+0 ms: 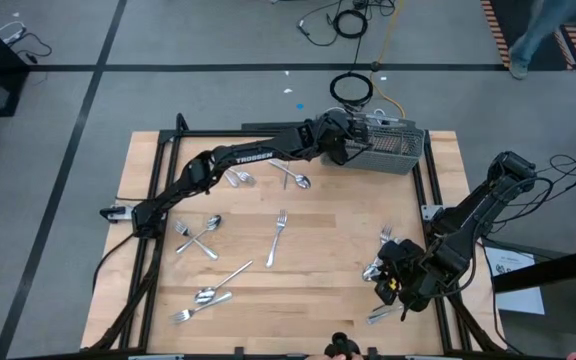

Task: Sort silverware
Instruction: Put the silver spoon into the silverware basket

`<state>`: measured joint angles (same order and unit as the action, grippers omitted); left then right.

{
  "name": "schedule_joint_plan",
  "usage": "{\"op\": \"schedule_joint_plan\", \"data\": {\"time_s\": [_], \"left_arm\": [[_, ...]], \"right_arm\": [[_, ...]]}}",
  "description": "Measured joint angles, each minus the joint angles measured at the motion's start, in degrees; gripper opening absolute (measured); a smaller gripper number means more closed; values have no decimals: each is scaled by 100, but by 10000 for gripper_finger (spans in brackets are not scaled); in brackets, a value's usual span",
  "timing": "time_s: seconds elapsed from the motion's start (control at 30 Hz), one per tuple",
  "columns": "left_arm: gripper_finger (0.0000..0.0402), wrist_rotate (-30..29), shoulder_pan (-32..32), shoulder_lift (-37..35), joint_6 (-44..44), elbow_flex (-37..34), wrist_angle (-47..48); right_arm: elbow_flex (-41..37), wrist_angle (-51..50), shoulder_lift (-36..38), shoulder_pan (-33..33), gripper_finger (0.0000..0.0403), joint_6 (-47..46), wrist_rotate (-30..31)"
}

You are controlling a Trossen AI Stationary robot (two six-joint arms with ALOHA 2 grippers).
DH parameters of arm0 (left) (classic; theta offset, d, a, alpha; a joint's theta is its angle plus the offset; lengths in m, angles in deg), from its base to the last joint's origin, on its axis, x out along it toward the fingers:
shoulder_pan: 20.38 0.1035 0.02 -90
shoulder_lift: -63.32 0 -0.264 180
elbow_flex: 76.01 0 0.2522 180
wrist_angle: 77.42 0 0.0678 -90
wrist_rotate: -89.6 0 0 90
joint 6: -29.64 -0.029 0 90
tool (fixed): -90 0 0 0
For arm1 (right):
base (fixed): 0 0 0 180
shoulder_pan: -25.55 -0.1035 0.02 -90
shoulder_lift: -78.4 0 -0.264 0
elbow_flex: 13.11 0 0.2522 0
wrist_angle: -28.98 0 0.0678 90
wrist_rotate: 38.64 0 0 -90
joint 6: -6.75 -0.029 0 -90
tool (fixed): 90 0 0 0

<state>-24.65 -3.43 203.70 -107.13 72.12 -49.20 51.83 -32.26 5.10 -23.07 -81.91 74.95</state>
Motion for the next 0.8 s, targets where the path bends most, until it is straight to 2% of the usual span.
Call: {"op": "schedule_joint_plan", "data": {"time_s": [0.37, 0.63, 0.8], "left_arm": [[118, 5, -19, -9, 294, 0, -381], [123, -26, -121, -39, 600, 2, -1382], [123, -335, -292, -40, 604, 2, -2324]], "right_arm": [[0, 4, 0, 0, 161, 19, -145], [0, 184, 0, 0, 161, 49, -147], [0, 436, 52, 0, 161, 87, -147]]}}
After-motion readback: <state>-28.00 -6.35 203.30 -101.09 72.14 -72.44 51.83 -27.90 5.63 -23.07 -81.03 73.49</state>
